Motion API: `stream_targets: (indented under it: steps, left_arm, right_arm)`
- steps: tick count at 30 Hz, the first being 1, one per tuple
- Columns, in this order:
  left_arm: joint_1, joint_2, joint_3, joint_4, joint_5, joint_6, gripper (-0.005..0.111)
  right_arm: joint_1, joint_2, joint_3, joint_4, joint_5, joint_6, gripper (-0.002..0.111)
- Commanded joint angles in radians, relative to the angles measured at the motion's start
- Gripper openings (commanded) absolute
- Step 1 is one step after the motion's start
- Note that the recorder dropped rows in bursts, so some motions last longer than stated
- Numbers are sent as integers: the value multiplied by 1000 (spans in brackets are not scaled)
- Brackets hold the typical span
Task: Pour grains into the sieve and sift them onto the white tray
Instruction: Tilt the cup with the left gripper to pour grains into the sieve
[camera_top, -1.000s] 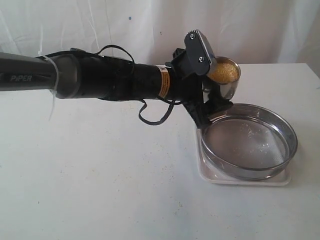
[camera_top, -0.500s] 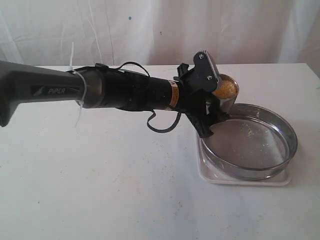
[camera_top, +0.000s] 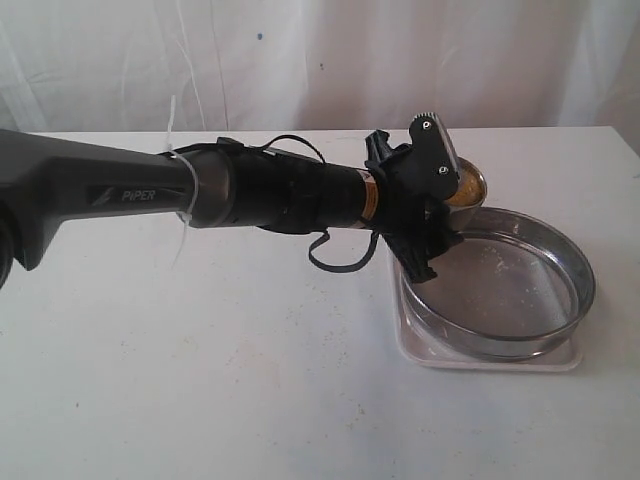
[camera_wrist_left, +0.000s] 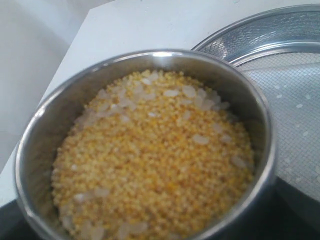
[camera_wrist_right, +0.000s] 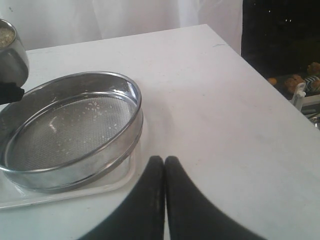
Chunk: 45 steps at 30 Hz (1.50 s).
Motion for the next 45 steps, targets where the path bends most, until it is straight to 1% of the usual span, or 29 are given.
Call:
stream_targets:
  steps: [1, 4, 6, 11, 17, 24, 27, 31, 35, 40, 45]
  left_arm:
    - [-6, -14, -8, -1, -4, 1, 0]
    - [-10, -14, -8, 18, -2, 2, 0]
    - [-24, -14, -8, 21, 37, 5, 0]
    - [-53, -14, -8, 21, 85, 51, 0]
    - [-56, -14, -8, 23, 158, 71, 0]
    - [-89, -14, -8, 27, 257, 237, 0]
    - [-110, -12, -8, 27, 343, 395, 0]
    - [-120, 17, -8, 27, 398, 502, 0]
    - [-136, 66, -49, 39, 490, 504, 0]
    - [-164, 80, -90, 42, 515, 568, 0]
    - [-192, 80, -113, 42, 581, 633, 0]
  right_arm:
    - [-5, -4, 2, -3, -12, 1, 0]
    - [-5, -4, 2, -3, -12, 1, 0]
    - [-5, -4, 2, -3, -12, 1, 0]
    - [-5, -4, 2, -3, -12, 1, 0]
    - [-5, -4, 2, -3, -12, 1, 0]
    - [-5, -4, 2, -3, -12, 1, 0]
    - [-5, -4, 2, -3, -12, 1, 0]
    - [-5, -4, 2, -3, -12, 1, 0]
    - [-5, -4, 2, -3, -12, 1, 0]
    - [-5, -4, 2, -3, -12, 1, 0]
    - [-5, -4, 2, -3, -12, 1, 0]
